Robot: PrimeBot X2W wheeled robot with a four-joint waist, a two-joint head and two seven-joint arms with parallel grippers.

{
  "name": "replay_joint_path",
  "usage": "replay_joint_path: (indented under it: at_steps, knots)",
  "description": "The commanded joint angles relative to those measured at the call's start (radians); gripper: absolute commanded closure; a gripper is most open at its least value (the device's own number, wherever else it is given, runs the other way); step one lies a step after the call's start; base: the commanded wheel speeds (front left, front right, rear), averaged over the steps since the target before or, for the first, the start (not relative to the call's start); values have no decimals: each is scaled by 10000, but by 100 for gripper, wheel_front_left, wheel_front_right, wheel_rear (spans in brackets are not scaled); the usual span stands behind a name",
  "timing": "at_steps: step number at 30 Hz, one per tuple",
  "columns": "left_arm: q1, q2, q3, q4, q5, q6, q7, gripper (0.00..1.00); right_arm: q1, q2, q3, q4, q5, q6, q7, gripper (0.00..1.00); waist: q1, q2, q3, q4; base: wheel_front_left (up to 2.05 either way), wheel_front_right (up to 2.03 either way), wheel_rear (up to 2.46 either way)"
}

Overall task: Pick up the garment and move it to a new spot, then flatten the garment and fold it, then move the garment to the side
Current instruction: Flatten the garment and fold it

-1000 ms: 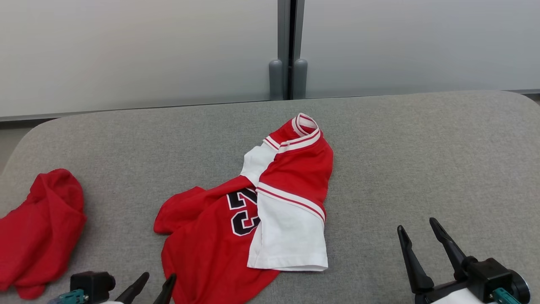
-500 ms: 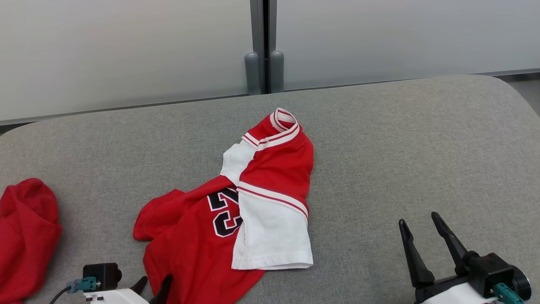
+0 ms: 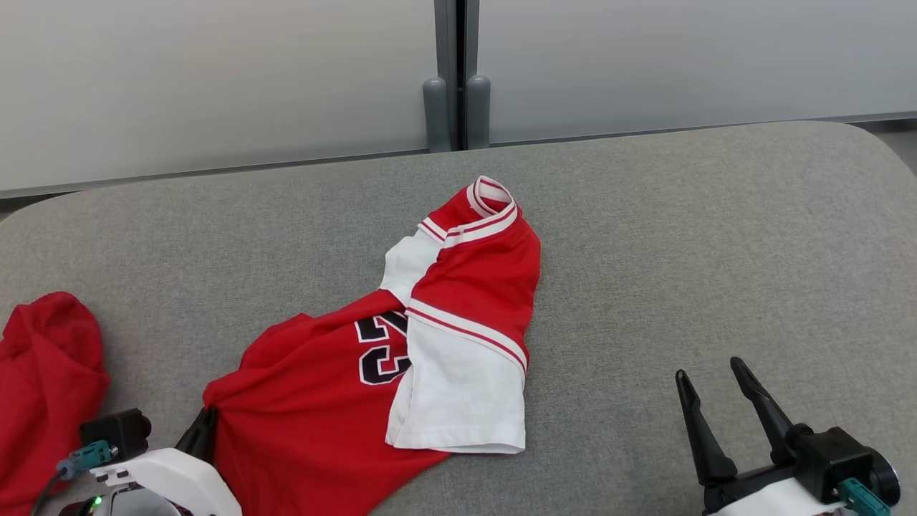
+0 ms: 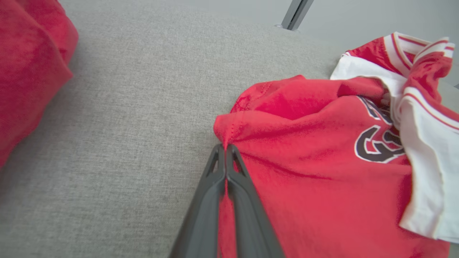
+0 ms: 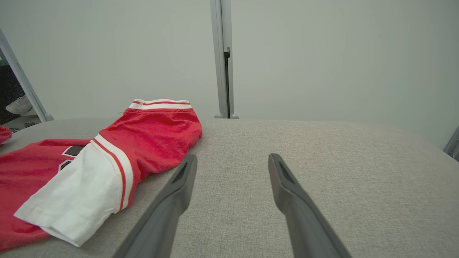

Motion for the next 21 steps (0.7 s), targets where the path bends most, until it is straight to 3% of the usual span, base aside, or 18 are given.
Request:
replay_joint_path:
  at_steps: [1,7,9,10,16,21]
  knots:
    - [-140,21,13,50,98,60,-1,100,-112,-46,-3,23,-17,1,-47,0,0,0,5,4,0,0,0]
    - [-302,-193,-108,627,84,189,125,100,-172,-43,89,84,3,1,-46,0,0,0,-22,-54,0,0,0]
    - [-227,-239,-95,802,35,238,60,47,-106,-59,97,99,13,1,-46,0,0,0,-73,-89,0,0,0]
    - [-156,-235,-77,864,29,274,30,0,-64,-63,89,103,15,1,-46,0,0,0,-105,-108,0,0,0]
    - [595,-90,295,366,-120,698,-487,0,127,-88,-3,45,-51,1,-47,0,0,0,-374,-217,0,0,0]
    - [1835,-113,756,-1811,263,1636,-1469,0,306,-81,-135,-96,-89,1,-46,0,0,0,-590,-265,0,0,0]
